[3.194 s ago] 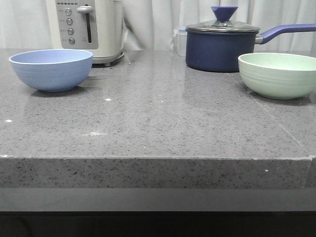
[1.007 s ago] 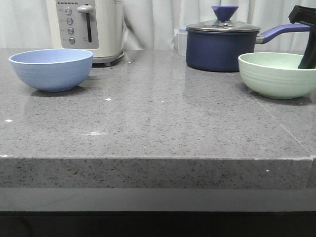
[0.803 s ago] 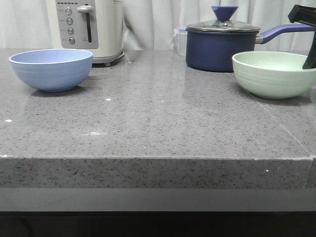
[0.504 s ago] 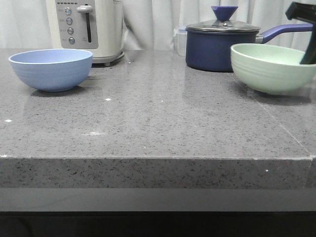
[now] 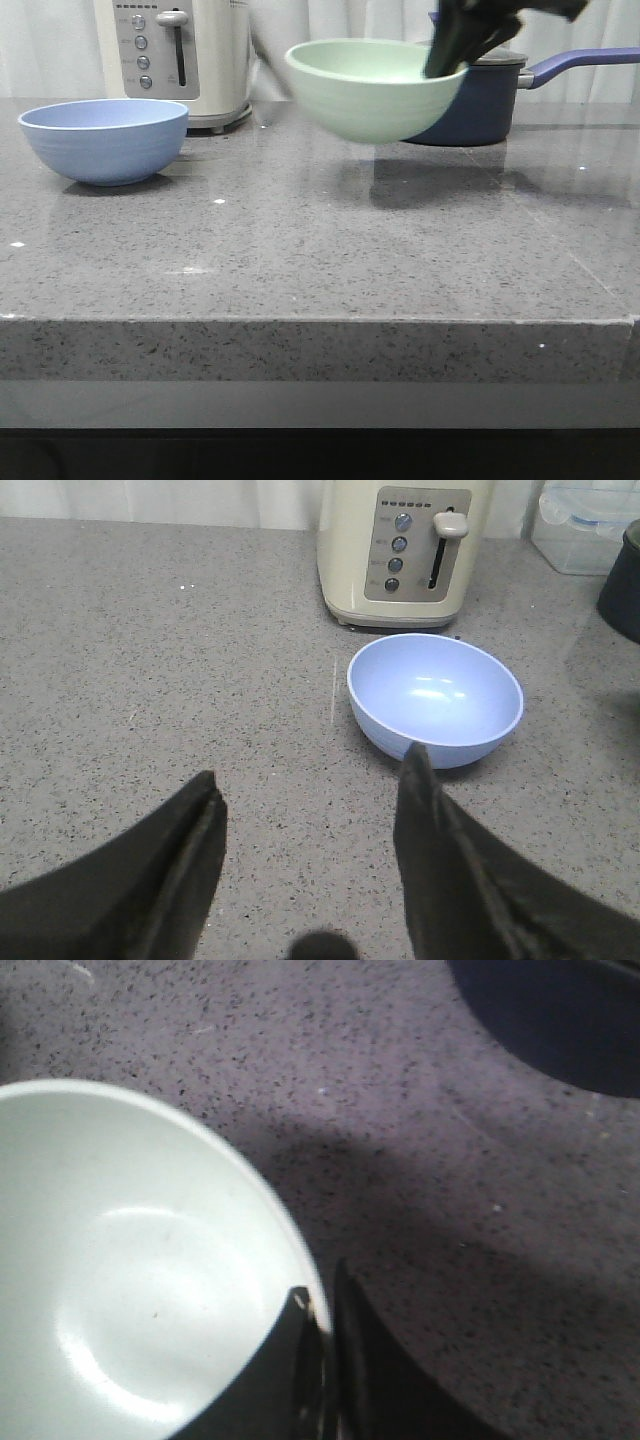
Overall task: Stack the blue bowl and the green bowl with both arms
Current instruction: 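Slide the green bowl with the right gripper toward the table center, then release the green bowl and raise the right gripper away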
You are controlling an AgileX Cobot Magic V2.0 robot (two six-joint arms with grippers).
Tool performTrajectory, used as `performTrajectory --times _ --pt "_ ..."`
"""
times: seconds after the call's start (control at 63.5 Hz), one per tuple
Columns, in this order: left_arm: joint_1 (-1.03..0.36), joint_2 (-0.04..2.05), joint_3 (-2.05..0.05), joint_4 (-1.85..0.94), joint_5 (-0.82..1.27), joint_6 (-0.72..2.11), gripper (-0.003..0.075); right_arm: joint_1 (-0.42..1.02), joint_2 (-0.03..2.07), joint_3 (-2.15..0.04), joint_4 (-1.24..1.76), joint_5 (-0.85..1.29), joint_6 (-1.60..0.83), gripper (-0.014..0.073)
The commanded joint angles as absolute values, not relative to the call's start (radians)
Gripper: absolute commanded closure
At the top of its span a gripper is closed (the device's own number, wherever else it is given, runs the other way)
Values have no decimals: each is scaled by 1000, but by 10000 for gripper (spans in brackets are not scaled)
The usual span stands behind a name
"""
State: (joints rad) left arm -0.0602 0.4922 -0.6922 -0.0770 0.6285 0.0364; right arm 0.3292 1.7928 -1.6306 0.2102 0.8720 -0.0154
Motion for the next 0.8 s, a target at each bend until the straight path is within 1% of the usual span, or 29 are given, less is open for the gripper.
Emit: performTrajectory --times 0.0,0.157,0.252,0.315,0.425,0.456,0.551,0.614,0.787 --pt "-58 502 -727 -86 559 41 335 357 1780 -1696 192 851 0 648" --pt "-58 502 -727 -86 559 41 335 369 1829 -1703 194 856 0 641" --pt "-58 502 -727 -86 559 41 335 369 1834 -1703 194 858 0 592" --pt "-58 502 -727 -86 559 41 335 369 1834 -1703 195 861 0 538" --pt "-58 502 -727 -86 559 41 335 369 1834 -1703 195 875 0 403" --pt "-58 502 -727 -86 559 41 335 369 1834 -1703 195 876 0 351" --pt "-58 502 -727 -86 559 41 335 369 1834 -1703 195 872 0 272" --pt "-58 502 -727 -86 559 41 335 369 1831 -1703 195 870 0 248" --pt "-58 502 -727 -86 559 41 335 369 1785 -1703 195 870 0 248"
